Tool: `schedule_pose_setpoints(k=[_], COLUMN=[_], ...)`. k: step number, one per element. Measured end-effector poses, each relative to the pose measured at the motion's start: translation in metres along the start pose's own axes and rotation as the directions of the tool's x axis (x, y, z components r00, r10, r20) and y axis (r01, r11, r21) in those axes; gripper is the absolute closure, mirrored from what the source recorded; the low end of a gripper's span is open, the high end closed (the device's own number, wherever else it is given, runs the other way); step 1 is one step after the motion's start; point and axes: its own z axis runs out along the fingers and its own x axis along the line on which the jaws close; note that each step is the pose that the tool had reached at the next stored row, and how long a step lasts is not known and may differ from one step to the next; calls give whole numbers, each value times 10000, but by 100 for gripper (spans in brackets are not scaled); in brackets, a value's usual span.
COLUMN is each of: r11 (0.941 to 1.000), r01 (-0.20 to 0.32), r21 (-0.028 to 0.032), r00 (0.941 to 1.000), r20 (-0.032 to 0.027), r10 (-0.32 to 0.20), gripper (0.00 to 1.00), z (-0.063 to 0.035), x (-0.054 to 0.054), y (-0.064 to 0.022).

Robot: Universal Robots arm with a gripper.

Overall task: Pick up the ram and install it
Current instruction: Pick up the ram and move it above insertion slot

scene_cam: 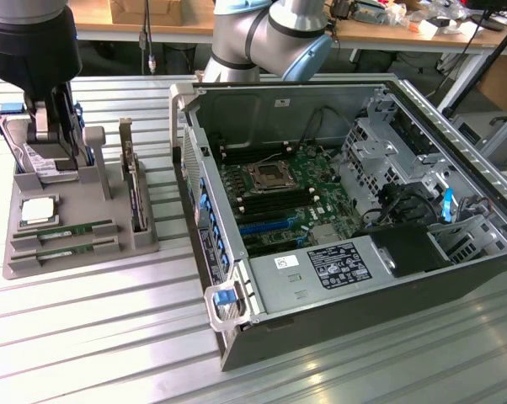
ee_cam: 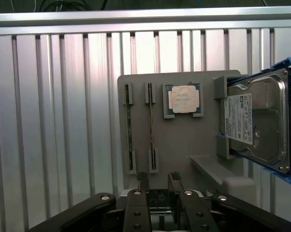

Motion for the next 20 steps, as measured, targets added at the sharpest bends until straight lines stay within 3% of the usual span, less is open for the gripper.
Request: schedule_pose_setpoints(k=[20], r11=[10000], r01=[0], r21=[0], r00=[10000], r20=[0], r10=[0], gripper=[70], z=[140], x=[3], y=[-1])
